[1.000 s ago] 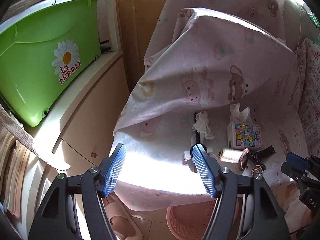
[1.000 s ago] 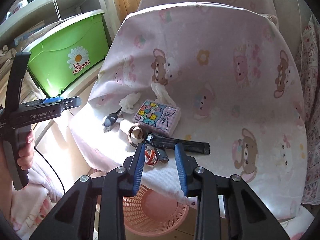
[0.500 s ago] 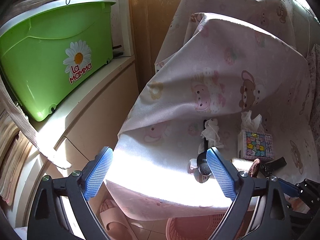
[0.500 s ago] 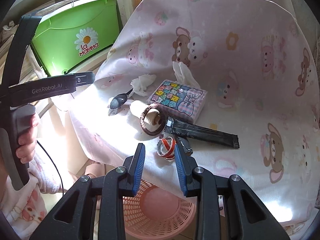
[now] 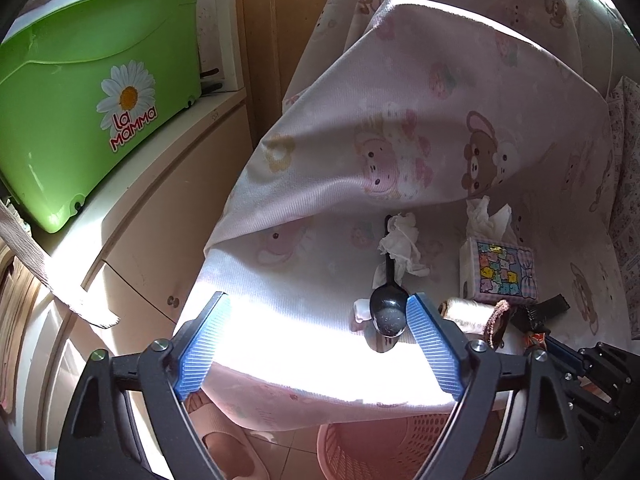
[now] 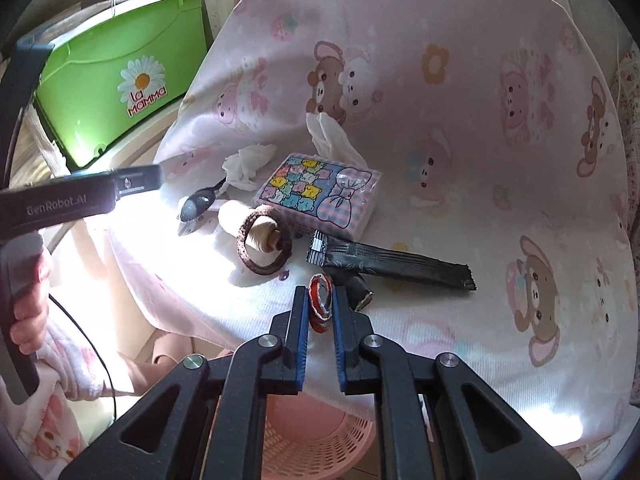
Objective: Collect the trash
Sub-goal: 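Close the left tool on the white crumpled tissue and lift it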
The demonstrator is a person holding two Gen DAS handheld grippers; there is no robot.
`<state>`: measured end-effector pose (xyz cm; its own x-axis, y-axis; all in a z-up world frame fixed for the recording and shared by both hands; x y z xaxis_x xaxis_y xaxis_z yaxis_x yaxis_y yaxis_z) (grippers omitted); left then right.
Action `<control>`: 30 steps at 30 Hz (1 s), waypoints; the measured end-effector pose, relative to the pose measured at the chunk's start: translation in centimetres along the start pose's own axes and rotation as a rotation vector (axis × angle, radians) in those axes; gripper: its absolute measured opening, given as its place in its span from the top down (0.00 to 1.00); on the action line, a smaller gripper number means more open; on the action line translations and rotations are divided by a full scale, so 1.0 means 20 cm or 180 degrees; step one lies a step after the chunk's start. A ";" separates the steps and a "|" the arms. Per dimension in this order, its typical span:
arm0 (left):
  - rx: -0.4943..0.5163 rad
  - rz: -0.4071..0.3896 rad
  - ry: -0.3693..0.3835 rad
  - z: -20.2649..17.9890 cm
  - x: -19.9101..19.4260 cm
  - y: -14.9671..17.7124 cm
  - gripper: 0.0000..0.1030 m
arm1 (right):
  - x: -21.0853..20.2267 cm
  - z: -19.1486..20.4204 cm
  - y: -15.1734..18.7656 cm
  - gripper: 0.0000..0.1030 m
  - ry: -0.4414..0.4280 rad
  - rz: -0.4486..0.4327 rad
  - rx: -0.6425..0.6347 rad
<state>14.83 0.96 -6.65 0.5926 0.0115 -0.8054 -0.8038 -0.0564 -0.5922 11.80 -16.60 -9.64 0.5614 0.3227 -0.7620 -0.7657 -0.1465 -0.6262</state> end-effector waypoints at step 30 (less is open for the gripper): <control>0.0307 -0.0004 0.0505 -0.21 0.20 -0.15 0.70 | -0.15 0.00 -0.03 0.88 -0.0192 -0.0210 -0.0018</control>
<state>19.85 -3.06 -7.93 0.5881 -0.1467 -0.7954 -0.7999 0.0396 -0.5988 10.59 -17.58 -7.00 0.5905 0.3876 -0.7079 -0.7259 -0.1284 -0.6758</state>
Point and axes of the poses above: each gripper's, at about its wrist camera, not at the fingertips, and x roughly the way its jaws point, z to its left, y to its underside, the point moved 7 cm from there along x, roughly the way its jaws point, and after that the axes turned 3 degrees about z, right-handed, at the moved point
